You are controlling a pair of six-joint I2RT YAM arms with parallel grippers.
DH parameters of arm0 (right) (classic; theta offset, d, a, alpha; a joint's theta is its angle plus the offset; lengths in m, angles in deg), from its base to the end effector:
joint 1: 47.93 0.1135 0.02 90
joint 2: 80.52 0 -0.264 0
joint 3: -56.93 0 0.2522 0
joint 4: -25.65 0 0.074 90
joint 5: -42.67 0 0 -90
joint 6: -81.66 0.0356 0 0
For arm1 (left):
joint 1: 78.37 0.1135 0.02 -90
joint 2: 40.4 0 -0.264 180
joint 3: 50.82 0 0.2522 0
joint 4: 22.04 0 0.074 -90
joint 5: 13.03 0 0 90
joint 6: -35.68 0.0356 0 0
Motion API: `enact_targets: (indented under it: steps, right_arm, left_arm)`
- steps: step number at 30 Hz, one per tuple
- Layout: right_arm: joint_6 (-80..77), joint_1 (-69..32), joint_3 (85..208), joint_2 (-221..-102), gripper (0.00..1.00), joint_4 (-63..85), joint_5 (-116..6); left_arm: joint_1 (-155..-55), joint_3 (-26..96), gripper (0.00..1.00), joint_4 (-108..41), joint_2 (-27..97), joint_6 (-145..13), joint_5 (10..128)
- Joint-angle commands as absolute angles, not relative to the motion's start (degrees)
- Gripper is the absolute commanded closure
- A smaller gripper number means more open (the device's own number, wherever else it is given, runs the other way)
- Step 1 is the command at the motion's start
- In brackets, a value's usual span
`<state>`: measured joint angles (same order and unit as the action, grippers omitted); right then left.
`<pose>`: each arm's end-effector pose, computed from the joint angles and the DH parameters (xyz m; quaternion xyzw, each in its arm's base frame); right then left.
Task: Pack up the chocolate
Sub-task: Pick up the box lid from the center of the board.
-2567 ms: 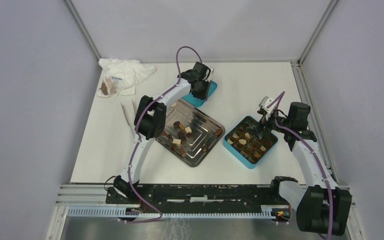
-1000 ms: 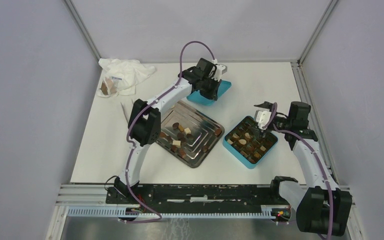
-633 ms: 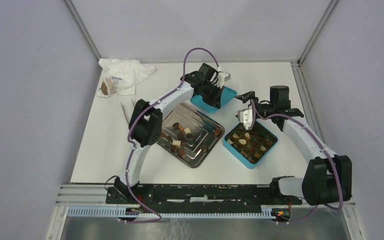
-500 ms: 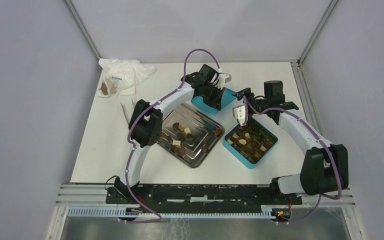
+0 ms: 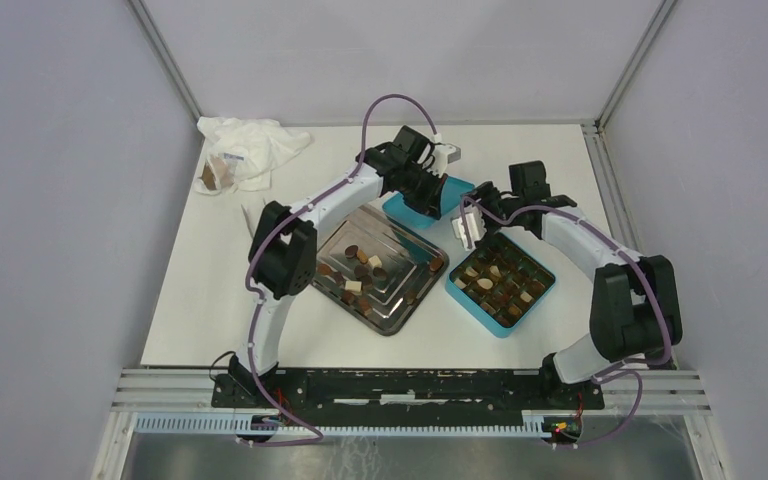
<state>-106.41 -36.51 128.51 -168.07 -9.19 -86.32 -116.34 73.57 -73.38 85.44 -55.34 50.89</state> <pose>0.3047 0.0844 0.2291 -0.7898 0.4212 0.0118 0.4457 0.3773 -0.3143 0.2367 0.3609 0.8529 -0.3053 0.2216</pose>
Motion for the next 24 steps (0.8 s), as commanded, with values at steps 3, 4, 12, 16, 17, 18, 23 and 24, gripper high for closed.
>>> enact_targets:
  steps: [3, 4, 12, 16, 17, 18, 23, 24]
  right_arm:
    - [-105.65, -33.65, 128.01, -170.07, 0.32, -0.92, -79.81]
    - [-105.32, -33.45, 127.74, -170.24, 0.32, 0.34, -79.45]
    - [-106.38, -30.74, 126.78, -172.04, 0.36, 4.46, -75.48]
    - [-106.88, -30.02, 126.76, -173.74, 0.43, 4.33, -74.44]
    - [-106.87, -29.97, 126.64, -174.06, 0.44, 4.39, -74.32]
    - [-106.67, -29.92, 126.59, -174.2, 0.46, 4.65, -74.25]
    - [-105.13, -29.8, 126.07, -174.72, 0.59, 7.08, -74.19]
    - [-104.95, -29.75, 125.83, -174.69, 0.61, 7.69, -74.15]
  left_arm:
    - [-116.43, 72.83, 0.98, -71.82, 80.16, -51.26, 48.29]
    - [-116.45, 72.67, 0.98, -71.83, 80.08, -51.23, 48.05]
    - [-116.42, 72.28, 0.98, -72.05, 79.92, -50.81, 46.43]
    - [-116.39, 71.99, 0.98, -72.14, 79.42, -50.66, 46.25]
    - [-116.44, 71.82, 0.98, -72.13, 79.28, -50.61, 46.24]
    - [-116.47, 71.65, 0.98, -72.18, 79.14, -50.55, 46.1]
    - [-116.44, 70.77, 0.98, -72.35, 78.24, -50.09, 45.35]
    - [-116.42, 70.54, 0.98, -72.36, 78.01, -49.98, 45.27]
